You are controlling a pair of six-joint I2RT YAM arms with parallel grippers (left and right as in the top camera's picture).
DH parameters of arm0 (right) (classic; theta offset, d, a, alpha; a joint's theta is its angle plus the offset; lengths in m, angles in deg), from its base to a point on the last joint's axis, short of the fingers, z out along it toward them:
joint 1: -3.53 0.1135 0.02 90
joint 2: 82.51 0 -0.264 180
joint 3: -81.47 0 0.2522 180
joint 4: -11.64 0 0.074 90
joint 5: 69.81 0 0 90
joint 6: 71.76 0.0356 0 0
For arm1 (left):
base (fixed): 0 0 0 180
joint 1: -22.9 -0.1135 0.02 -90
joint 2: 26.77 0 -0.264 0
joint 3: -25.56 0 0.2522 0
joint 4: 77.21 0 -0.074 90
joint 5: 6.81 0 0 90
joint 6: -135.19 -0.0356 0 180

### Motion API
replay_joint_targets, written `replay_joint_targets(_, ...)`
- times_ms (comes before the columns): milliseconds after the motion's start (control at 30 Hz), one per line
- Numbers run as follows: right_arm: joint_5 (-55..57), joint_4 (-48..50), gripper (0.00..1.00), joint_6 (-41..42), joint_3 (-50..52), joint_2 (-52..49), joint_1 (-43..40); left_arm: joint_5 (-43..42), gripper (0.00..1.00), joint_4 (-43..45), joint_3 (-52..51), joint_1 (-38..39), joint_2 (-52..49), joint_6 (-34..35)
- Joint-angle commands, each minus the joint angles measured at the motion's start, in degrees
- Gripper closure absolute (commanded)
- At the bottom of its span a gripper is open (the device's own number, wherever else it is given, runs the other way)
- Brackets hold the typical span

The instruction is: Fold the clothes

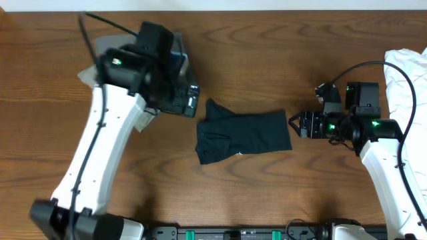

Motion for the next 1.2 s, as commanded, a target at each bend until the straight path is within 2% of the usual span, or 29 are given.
replay_joint_targets(0,0.2,0.0,0.31,-1.1,-0.7,0.3,0.0,-8.9,0.02,5.4,-11.1,0.1,-1.7,1.1)
replay_joint_targets(167,0.2,0.2,0.31,-1.1,-0.7,0.3,0.0,-13.8,0.02,18.3,-23.9,0.1,-2.1,3.5)
replay_joint_targets(333,0.2,0.5,0.31,-1.1,-0.7,0.3,0.0,-18.5,0.02,28.7,-31.4,0.1,-2.2,5.3)
replay_joint_targets(533,0.2,1.3,0.31,-1.1,-0.7,0.3,0.0,-24.3,0.02,36.7,-37.4,0.1,-3.5,6.8)
replay_joint_targets(700,0.2,3.4,0.31,-0.4,-0.7,0.3,0.0,-26.0,0.02,38.4,-38.1,0.1,-7.5,7.3)
replay_joint_targets(867,0.2,4.7,0.36,-0.4,-0.6,-0.8,0.4,-31.9,0.02,42.8,-38.1,0.1,-12.1,9.3)
replay_joint_targets(900,0.2,5.2,0.39,-0.4,-0.4,-1.4,0.7,-31.9,0.02,43.3,-38.1,0.1,-12.7,10.3)
replay_joint_targets(1000,0.2,8.2,0.55,0.1,0.9,-3.8,1.8,-31.9,0.02,44.0,-38.1,0.0,-13.5,11.2)
replay_joint_targets(1100,0.1,11.9,0.82,1.2,1.9,-7.4,3.2,-32.0,0.02,44.7,-38.1,0.1,-13.5,12.7)
replay_joint_targets(1167,0.1,14.7,0.93,1.1,1.9,-10.8,4.4,-32.0,0.16,45.3,-38.1,0.1,-13.5,14.4)
